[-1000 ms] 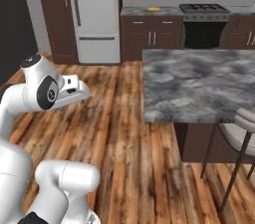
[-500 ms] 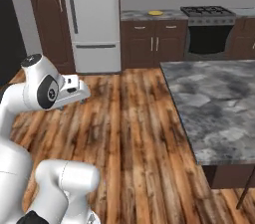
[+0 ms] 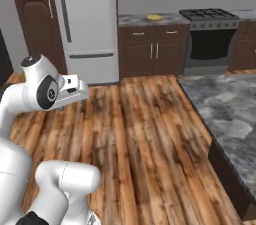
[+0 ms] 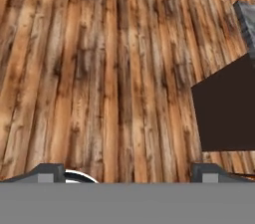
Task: Move the hot dog bun to the plate on the dining table and place the condiment next to that plate. Then navigate to the fridge and take the sausage and place it on the plate as well.
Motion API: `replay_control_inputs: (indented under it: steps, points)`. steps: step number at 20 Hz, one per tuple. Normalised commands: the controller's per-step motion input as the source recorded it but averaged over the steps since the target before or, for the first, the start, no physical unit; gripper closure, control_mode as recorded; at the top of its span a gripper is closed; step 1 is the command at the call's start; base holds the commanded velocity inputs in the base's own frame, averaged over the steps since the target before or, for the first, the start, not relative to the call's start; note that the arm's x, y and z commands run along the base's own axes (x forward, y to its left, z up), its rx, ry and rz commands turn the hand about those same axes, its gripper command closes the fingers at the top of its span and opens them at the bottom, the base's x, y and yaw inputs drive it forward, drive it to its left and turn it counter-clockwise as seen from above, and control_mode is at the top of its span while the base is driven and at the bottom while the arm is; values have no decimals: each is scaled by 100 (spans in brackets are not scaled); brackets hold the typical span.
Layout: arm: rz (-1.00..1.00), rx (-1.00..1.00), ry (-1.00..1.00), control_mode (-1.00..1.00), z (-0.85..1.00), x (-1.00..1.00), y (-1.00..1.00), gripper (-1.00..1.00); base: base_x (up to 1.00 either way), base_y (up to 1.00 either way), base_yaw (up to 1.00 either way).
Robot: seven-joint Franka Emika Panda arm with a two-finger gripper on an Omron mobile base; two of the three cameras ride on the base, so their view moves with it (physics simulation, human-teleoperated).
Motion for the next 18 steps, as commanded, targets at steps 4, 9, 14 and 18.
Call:
replay_control_inputs:
  steps: [4,9,14,18]
  points:
    - [0,0,0,100,0,0,0,-100,100,78,-23]
    - [0,0,0,100,0,0,0,-100,100,71,-22]
    - [0,0,0,100,0,0,0,-100,100,58,-20]
    - [0,0,0,100,0,0,0,-100,100,44,-18]
